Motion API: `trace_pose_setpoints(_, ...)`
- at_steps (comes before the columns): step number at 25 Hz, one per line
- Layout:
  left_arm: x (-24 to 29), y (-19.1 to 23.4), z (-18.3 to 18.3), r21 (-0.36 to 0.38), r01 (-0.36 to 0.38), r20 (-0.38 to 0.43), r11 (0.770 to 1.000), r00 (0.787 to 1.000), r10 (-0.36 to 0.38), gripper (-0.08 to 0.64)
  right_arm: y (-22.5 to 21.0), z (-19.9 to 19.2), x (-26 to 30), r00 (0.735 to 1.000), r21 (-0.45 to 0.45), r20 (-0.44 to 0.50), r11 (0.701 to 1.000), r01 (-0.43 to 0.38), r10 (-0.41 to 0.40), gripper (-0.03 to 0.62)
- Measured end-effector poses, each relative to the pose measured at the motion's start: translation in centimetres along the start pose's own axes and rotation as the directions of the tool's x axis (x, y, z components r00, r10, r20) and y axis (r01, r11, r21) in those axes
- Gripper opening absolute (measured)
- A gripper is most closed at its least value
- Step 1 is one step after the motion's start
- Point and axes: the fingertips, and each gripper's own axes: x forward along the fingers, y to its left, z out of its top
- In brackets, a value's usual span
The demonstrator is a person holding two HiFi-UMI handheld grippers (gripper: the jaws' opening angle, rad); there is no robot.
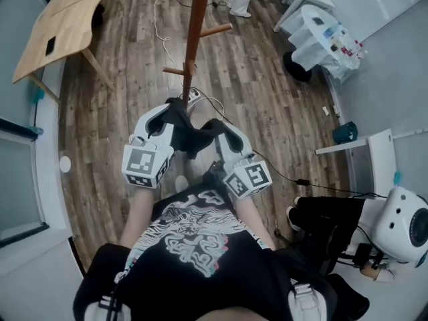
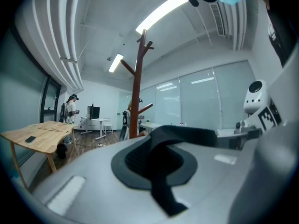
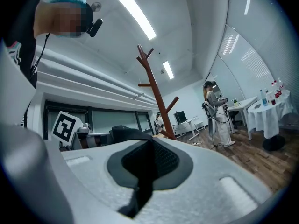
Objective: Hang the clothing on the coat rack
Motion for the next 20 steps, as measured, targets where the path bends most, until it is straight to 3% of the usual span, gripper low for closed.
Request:
trace_pose_setpoints(13, 1.5, 3.3, 2.7, 0.005, 0.003, 0.037, 1.000, 0.999, -0.003, -0.002, -0.2, 2.8, 2.8, 0.999, -0.018, 0.042, 1.000, 0.002, -0.001, 0.002)
trace_pose_setpoints(20, 2.0, 3.5, 2.4, 0.003, -0.001, 0.029, 1.000, 1.000, 0.001, -0.002, -1.2, 2.7, 3.4, 0.999, 0.030, 0.042, 1.000, 0.000, -0.002, 0.002)
